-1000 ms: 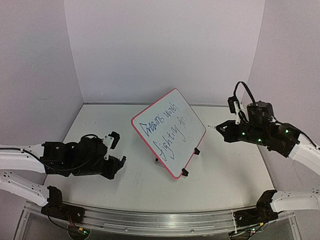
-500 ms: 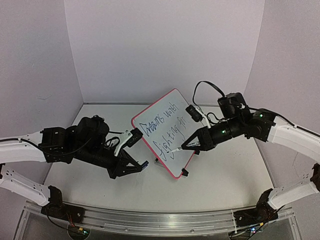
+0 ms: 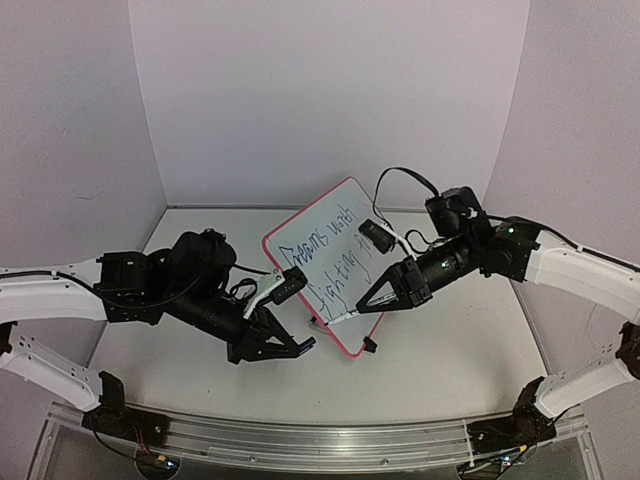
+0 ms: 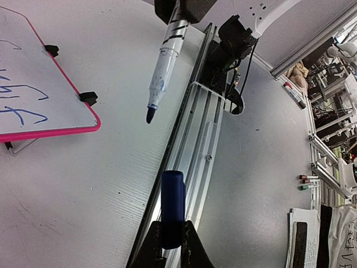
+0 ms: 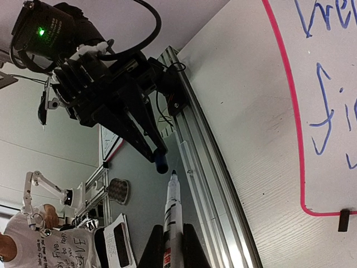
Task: Write a sentence on the whiteboard
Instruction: Insert the whiteboard marker without the cap into the pen cap.
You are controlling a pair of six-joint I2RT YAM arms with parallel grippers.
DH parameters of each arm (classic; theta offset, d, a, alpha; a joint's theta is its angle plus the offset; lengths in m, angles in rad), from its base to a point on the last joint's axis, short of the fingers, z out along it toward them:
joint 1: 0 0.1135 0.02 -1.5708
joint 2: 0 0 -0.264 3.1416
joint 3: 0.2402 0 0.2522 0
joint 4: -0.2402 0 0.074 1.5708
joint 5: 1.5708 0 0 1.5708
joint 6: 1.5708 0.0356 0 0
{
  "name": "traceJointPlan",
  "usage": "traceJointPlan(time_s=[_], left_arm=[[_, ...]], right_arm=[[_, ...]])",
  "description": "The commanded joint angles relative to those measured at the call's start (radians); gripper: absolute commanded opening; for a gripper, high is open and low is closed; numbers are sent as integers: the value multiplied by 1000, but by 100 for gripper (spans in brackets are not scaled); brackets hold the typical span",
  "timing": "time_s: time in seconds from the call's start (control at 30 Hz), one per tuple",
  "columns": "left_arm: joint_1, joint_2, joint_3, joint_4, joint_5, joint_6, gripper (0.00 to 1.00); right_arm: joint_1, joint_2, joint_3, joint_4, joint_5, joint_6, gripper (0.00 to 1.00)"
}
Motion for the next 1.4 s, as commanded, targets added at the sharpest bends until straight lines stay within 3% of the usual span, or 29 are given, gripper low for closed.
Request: traceJointPlan(time_s=[0.0, 1.37], left_arm=[[-4, -5, 38, 47, 27, 15, 0], [-4, 7, 41, 100, 60, -6, 0]], right_arm=[[2, 5, 13, 28, -64, 6, 0], [43, 32, 11, 30, -83, 1, 0]])
